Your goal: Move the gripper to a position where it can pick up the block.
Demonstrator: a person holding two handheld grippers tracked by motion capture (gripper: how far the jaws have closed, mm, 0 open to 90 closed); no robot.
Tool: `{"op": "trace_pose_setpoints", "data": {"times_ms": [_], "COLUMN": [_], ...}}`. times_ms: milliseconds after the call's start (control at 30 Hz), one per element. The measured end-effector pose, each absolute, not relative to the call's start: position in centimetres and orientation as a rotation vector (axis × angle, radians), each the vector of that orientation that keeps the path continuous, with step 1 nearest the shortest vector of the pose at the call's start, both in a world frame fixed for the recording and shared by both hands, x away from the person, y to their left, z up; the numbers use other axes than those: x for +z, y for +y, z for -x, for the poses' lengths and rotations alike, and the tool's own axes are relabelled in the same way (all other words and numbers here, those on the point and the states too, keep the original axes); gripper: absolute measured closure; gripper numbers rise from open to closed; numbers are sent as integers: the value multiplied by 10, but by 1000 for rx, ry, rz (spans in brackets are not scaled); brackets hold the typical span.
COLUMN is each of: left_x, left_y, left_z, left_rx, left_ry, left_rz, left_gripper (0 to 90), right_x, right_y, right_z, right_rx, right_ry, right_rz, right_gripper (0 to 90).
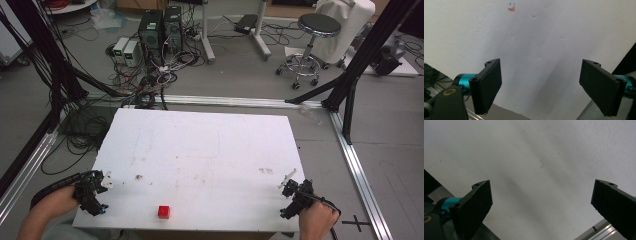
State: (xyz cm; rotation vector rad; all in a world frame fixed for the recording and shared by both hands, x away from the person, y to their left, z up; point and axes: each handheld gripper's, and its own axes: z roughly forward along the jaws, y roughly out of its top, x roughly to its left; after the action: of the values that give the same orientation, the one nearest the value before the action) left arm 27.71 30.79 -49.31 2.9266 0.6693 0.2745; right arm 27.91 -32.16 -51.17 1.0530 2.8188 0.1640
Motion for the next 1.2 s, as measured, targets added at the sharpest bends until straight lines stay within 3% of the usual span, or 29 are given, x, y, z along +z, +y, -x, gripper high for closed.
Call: {"op": "trace_pose_setpoints", "data": {"times_ms": [1200], "left_x": [-495], "left_y": [304], "left_z": [-277], "left_rx": [292], "left_ry": [627], "left_rz": [-2937], "left_gripper": [186], "right_x": [-514], "right_y": [-318], "right_z": [-280], "right_rx": [163], "right_ry": [2832], "right_rz": [-1042], "right_gripper": [27]}}
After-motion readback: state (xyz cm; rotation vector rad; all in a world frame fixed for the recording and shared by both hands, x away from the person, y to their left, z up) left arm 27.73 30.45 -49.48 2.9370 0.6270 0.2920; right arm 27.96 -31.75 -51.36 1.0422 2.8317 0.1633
